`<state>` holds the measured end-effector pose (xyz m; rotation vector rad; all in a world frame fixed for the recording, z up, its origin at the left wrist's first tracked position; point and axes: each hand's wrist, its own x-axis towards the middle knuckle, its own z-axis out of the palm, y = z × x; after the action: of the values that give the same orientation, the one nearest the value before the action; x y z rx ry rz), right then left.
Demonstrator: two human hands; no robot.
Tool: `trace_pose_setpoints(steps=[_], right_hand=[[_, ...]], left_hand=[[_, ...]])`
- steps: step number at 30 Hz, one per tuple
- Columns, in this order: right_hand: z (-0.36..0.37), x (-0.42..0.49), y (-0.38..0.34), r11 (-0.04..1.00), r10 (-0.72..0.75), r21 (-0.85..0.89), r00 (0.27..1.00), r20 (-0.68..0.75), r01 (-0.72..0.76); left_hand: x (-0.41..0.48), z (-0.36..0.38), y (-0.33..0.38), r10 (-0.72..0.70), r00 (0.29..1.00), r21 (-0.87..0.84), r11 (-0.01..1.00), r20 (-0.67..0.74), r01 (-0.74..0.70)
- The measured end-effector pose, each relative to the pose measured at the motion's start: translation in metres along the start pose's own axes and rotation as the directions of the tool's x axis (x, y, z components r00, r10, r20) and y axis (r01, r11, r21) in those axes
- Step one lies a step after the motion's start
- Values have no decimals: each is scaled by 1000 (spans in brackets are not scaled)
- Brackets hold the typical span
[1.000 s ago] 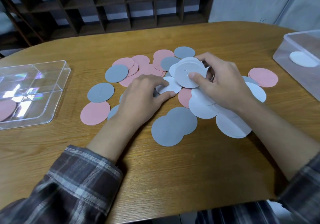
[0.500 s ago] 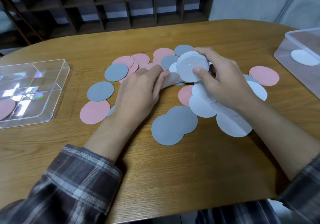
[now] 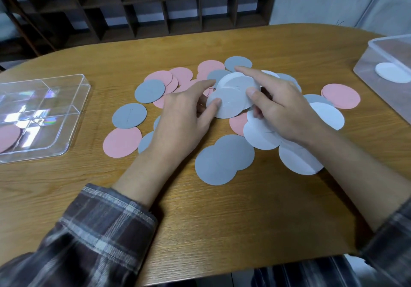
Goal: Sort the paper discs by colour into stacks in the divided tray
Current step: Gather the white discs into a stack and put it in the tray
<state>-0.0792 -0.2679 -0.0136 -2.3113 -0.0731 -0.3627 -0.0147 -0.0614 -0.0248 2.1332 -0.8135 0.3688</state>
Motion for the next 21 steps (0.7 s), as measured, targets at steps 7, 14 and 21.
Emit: trace_pose_setpoints(steps=[7,14,21], right_hand=[[3,-2,-8,995,-4,103,999,49,-1],[8,-2,-6,998,-19,-53,996,90,24],[10,-4,-11,980,-11,-193,987,161,42]], left_hand=[[1,0,2,28,1000,17,999,14,-28],[1,11,-12,17,994,110,994,109,-29],[1,13,-12,10,993,157,987,114,-28]])
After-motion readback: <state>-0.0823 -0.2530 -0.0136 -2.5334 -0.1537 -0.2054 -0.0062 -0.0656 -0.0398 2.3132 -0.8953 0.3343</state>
